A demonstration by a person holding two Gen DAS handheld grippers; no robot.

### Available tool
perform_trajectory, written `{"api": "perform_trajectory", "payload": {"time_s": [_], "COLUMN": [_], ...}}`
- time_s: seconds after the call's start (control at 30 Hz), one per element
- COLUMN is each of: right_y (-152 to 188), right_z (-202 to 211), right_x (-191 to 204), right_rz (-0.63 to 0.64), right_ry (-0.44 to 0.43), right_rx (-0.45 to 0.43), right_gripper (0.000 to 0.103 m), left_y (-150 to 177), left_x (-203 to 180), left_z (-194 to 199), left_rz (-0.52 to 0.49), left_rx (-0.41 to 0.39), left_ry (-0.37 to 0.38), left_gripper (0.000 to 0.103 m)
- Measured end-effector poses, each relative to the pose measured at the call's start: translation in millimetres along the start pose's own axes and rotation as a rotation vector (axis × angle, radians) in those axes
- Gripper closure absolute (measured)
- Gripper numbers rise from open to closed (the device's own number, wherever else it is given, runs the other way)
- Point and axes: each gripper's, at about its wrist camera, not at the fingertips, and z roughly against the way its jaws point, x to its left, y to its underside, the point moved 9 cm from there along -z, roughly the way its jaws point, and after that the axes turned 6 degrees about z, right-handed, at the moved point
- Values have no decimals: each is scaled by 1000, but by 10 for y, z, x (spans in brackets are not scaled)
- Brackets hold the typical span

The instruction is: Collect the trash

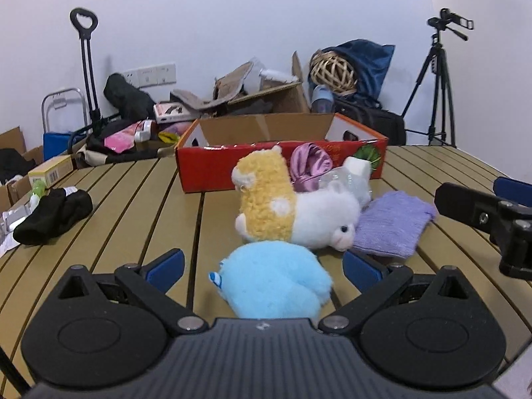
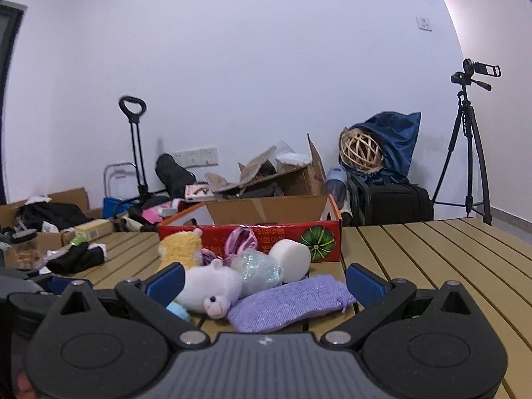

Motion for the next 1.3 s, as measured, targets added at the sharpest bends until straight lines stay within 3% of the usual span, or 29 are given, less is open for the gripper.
{"api": "perform_trajectory", "payload": {"time_s": [0.2,0.53,0.63,0.7,0.97,1.2,1.3], "right_y": [5,92,148,170,216,268,289], "right_z": [-256,-402,-401,-398,-429,-473,-491], "right_x": [29,-81,-91,-86,-40,-48,-57], "right_rz": [13,-39,-43,-43,-26,-24,-36], "right_ry": [48,88,99,101,101,114,121], "right_rx": [65,115,127,129,138,161,171], "right_gripper": [0,0,0,0,0,0,0], "left_y": [89,123,136,158,153,68,57], "left_x": [-25,-13,-30,-39,-26,54,84], "left_z": [-231,-334,-337,-351,-273,-146,-128], "left_rz": [25,45,33,27,24,46,48], "left_rx": [75,72,78,93,60,9,9], "left_ry": [-1,-30,-27,-15,4,13,18], "left_gripper": [0,0,6,18,27,54,55]}}
